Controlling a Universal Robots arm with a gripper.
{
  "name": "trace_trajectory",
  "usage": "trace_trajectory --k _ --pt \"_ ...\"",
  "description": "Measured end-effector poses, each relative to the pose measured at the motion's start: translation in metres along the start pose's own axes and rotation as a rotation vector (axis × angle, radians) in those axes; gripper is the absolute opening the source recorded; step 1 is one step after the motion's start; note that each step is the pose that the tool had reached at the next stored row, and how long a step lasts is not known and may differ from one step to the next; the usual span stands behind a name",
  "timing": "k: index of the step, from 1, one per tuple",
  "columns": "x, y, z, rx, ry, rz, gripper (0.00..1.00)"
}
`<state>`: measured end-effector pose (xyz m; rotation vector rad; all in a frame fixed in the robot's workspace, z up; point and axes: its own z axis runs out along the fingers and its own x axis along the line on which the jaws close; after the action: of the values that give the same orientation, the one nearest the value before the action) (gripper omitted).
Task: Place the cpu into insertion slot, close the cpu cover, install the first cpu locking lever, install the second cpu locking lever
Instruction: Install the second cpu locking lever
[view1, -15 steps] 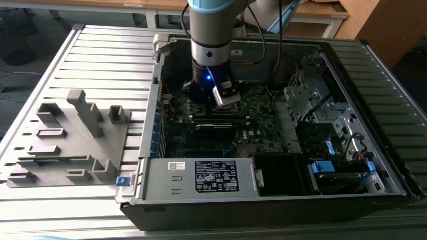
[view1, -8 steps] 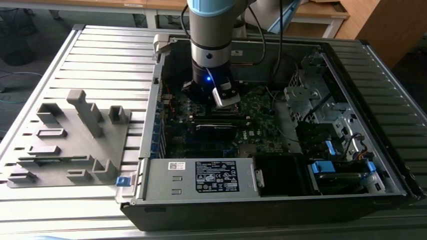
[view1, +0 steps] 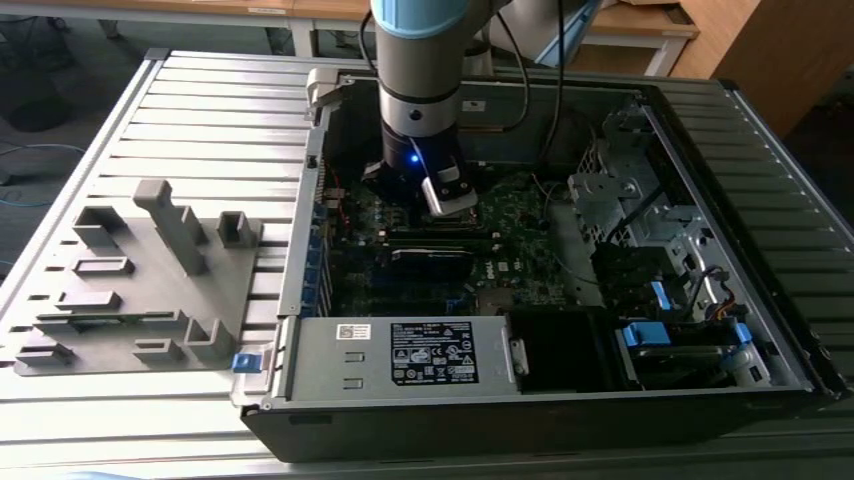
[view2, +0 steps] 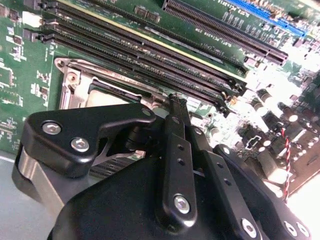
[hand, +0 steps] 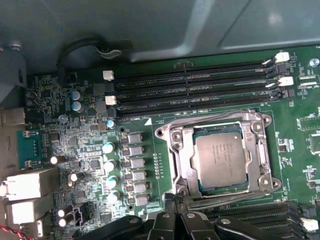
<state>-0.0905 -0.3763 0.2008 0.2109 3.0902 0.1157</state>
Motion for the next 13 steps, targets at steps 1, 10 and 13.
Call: trace_trajectory --k 1,10,13 --pt "0.0005 -0.0001 0.0003 -0.0015 0.0002 0.000 0.11" --pt "0.0054 -0.0012 0.0032 -0.0154 0.0019 0.001 0.11" --pt "0.0068 -0.0019 0.0038 -0.0168 0.0022 0.001 0.11"
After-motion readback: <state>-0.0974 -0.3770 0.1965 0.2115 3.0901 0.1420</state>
